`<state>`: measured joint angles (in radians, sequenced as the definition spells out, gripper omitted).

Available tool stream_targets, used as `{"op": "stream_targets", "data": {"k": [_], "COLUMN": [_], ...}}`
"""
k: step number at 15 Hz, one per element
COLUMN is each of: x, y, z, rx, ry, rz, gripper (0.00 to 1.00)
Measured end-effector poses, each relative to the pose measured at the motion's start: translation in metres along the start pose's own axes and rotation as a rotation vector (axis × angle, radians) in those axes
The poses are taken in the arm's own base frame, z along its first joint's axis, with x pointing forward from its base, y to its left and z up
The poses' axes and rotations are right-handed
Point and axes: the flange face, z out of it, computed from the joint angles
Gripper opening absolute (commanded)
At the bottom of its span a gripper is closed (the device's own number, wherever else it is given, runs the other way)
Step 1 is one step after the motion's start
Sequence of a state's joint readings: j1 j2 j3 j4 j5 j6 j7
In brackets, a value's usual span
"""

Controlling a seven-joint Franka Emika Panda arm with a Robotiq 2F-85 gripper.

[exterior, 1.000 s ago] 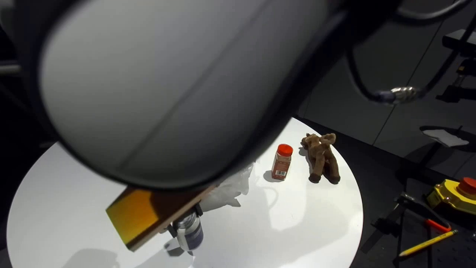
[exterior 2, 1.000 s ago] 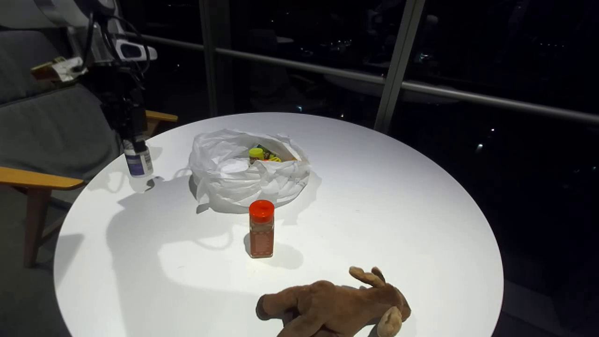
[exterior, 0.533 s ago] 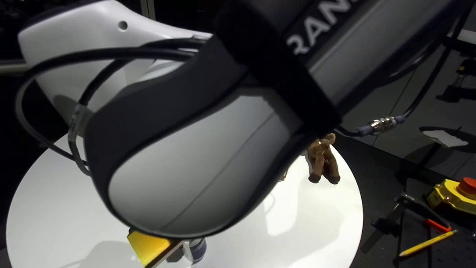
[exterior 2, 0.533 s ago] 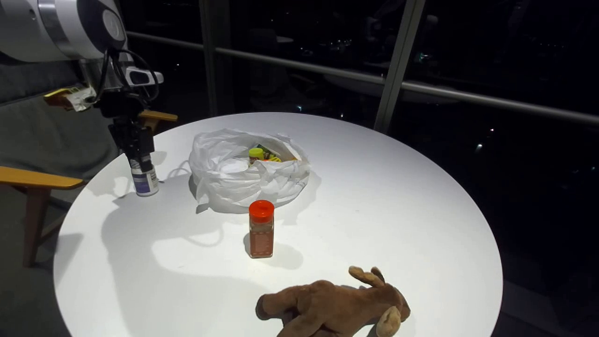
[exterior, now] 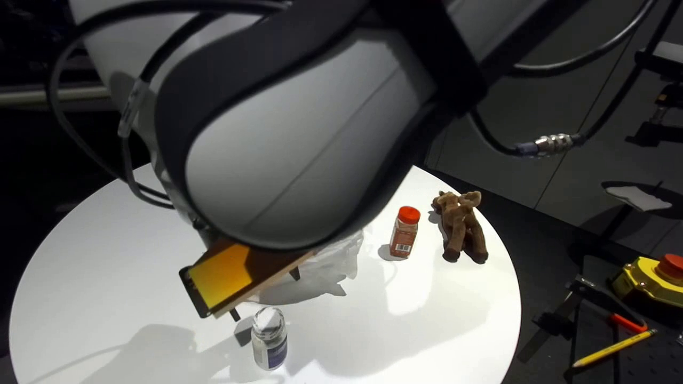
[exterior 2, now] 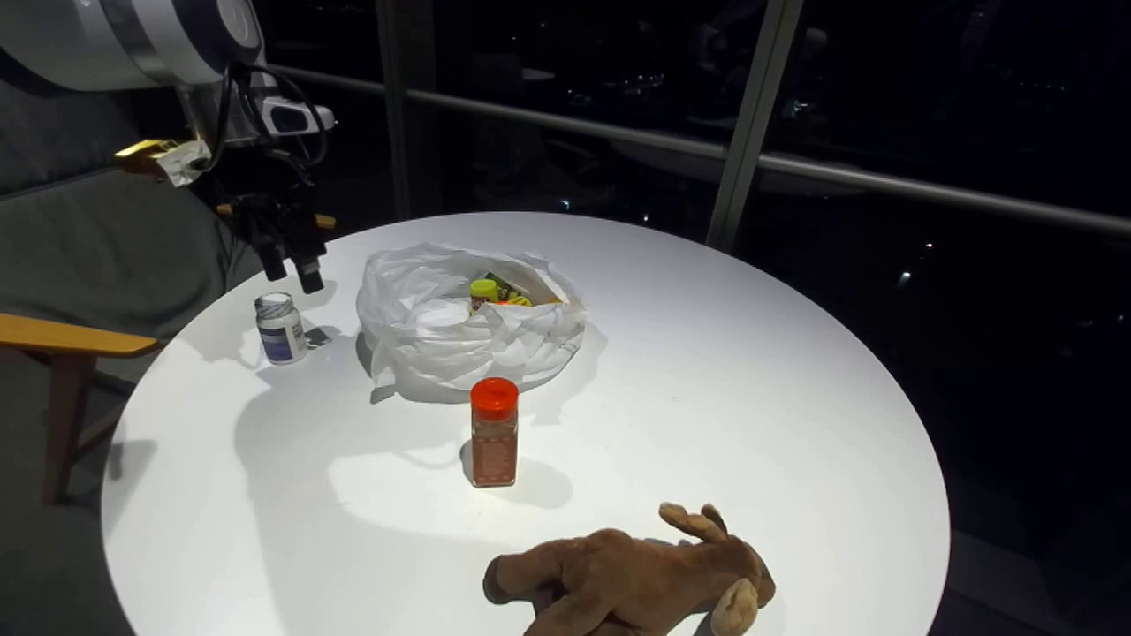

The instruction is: Remove the deer toy and containers from the white plastic bag and place them on the table

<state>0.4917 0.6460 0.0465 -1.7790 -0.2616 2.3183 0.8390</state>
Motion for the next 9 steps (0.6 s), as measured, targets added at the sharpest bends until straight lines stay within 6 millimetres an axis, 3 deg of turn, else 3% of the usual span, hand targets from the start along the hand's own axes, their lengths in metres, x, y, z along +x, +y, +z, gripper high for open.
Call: {"op": "stream_targets", "data": {"k": [5,9], "x": [0.045,0.078], "y": [0.067,0.132], "z": [-0.030,-0.013], "rx": [-0.006,-0.029], "ry": [0.031,-0.002], "rz": [0.086,0.088], "gripper": [1.00,1.00]}}
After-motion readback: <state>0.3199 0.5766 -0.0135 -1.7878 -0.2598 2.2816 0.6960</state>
